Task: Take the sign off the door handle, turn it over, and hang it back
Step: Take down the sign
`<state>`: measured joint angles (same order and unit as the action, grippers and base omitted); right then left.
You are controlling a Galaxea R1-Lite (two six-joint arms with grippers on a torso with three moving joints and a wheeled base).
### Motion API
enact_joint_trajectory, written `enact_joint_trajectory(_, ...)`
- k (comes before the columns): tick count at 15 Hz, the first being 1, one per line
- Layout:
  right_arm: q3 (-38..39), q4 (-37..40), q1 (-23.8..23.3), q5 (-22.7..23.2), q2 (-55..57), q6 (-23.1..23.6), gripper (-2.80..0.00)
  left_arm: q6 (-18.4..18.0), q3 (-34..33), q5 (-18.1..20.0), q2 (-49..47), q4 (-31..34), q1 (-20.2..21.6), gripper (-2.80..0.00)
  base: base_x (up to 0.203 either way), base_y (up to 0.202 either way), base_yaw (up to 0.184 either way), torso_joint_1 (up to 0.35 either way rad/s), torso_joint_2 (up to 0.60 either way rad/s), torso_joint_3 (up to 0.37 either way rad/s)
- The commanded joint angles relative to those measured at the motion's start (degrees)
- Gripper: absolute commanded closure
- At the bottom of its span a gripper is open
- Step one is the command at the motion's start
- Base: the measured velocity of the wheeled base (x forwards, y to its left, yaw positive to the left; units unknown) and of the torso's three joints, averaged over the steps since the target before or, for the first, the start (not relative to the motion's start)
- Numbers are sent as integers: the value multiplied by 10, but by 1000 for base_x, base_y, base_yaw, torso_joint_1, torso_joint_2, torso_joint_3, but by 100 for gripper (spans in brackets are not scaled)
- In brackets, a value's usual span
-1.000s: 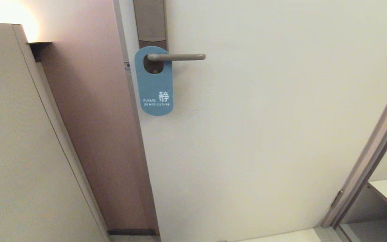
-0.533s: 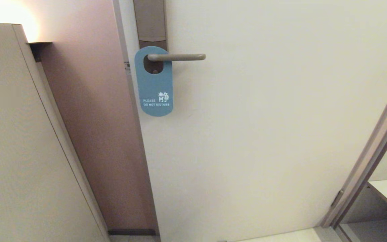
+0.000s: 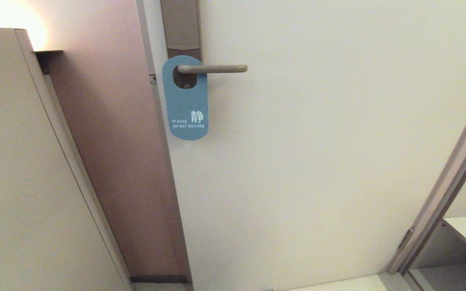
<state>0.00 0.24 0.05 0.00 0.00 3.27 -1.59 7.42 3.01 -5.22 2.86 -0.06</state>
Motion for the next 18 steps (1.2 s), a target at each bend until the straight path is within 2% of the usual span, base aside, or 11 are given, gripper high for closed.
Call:
enact_joint_trajectory(1,0,0,0,0,0,0,0,1,39,2,-75,0,-6,0,0,0,0,0,0,0)
enact_joint_trajectory(6,0,0,0,0,0,0,0,14,174,4,-266,-1,-26,0,0,0,0,0,0,0)
enact_joint_trajectory(10,0,0,0,0,0,0,0,66,283,20,-422,-16,-29,0,0,0,0,0,0,0)
enact_joint_trajectory(13,0,0,0,0,0,0,0,101,331,92,-512,-83,-28,0,0,0,0,0,0,0)
enact_joint_trajectory(16,0,0,0,0,0,0,0,107,363,167,-589,-132,-27,0,0,0,0,0,0,0)
enact_joint_trajectory(18,0,0,0,0,0,0,0,109,377,197,-636,-163,-25,0,0,0,0,0,0,0)
